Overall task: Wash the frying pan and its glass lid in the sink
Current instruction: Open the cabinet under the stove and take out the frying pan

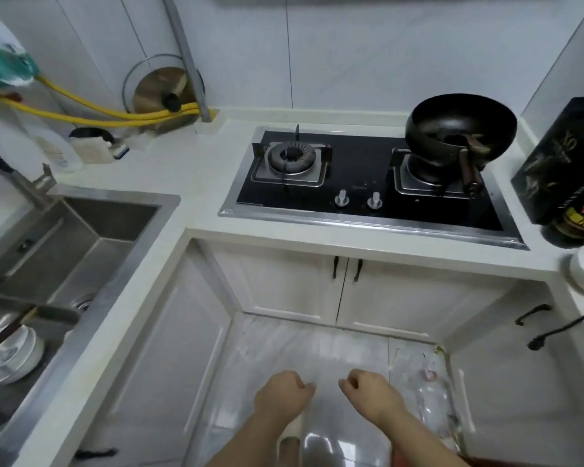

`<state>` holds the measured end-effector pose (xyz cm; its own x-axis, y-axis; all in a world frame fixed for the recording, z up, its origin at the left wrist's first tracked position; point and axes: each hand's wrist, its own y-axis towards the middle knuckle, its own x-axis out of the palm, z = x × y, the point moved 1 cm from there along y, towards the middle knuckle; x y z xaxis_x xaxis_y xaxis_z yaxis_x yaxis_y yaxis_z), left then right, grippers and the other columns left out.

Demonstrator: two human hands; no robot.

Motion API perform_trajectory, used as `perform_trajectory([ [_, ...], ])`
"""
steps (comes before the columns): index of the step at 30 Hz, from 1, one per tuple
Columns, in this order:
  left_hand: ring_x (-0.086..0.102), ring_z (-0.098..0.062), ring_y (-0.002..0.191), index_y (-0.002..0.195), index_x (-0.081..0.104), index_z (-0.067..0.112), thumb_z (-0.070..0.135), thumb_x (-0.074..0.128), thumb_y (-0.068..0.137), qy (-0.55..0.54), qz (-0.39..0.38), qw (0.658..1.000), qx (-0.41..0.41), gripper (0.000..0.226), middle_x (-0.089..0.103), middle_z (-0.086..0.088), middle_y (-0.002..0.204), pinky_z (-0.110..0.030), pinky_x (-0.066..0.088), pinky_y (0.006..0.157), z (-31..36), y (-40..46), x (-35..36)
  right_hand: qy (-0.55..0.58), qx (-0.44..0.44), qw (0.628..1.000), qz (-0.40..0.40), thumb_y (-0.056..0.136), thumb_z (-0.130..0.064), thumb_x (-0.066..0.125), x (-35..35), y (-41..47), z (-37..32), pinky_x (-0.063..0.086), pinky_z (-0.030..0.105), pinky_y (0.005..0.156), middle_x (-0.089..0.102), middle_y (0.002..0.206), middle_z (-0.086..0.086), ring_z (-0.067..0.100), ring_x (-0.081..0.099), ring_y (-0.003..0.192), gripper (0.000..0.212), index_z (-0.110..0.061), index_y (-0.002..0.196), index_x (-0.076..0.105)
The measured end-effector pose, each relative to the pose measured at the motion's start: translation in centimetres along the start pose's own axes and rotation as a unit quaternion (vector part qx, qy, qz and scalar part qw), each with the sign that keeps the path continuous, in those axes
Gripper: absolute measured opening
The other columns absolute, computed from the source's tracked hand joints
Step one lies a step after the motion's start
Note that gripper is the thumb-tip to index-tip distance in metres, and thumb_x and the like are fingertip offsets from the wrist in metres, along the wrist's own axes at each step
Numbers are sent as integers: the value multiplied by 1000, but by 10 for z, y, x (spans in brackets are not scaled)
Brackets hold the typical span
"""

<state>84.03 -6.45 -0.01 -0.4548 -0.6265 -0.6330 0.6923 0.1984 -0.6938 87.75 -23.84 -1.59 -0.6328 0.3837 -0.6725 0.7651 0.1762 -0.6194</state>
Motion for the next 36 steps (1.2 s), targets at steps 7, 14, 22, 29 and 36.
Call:
perform_trajectory([
  [7,64,-15,93,83,61,26,55,48,84,19,10,999,43,31,66,6,91,-26,46,82,23,69,-55,39,38,998,24,88,-46,40,-26,48,-33,45,28,75,56,87,-5,15,53,82,23,-28,79,49],
  [14,61,-15,99,106,62,24,42,49,89,-6,-12,993,120,28,66,3,111,-29,48,88,57,134,-81,121,87,988,35,89,-46,44,-45,90,-54,50,30,84,65,99,0,19,61,98,33,-23,110,57],
  [22,50,-21,125,140,39,25,38,48,94,-107,-26,983,148,49,49,-5,141,-32,43,103,104,187,-80,192,98,974,62,91,-43,48,-74,137,-52,45,27,82,59,124,11,22,60,100,50,-23,136,40],
  [29,50,-24,124,141,38,25,36,46,96,-170,-15,980,98,48,50,-9,139,-32,41,102,127,231,-66,265,91,958,61,91,-37,52,-85,192,-44,40,23,82,58,123,11,21,57,105,51,-27,139,37],
  [36,56,-26,114,123,54,8,30,45,97,-212,-15,975,66,35,58,-13,125,-30,41,93,143,267,-60,294,85,951,36,93,-33,49,-92,236,-39,38,24,82,60,116,7,17,54,96,43,-29,136,39],
])
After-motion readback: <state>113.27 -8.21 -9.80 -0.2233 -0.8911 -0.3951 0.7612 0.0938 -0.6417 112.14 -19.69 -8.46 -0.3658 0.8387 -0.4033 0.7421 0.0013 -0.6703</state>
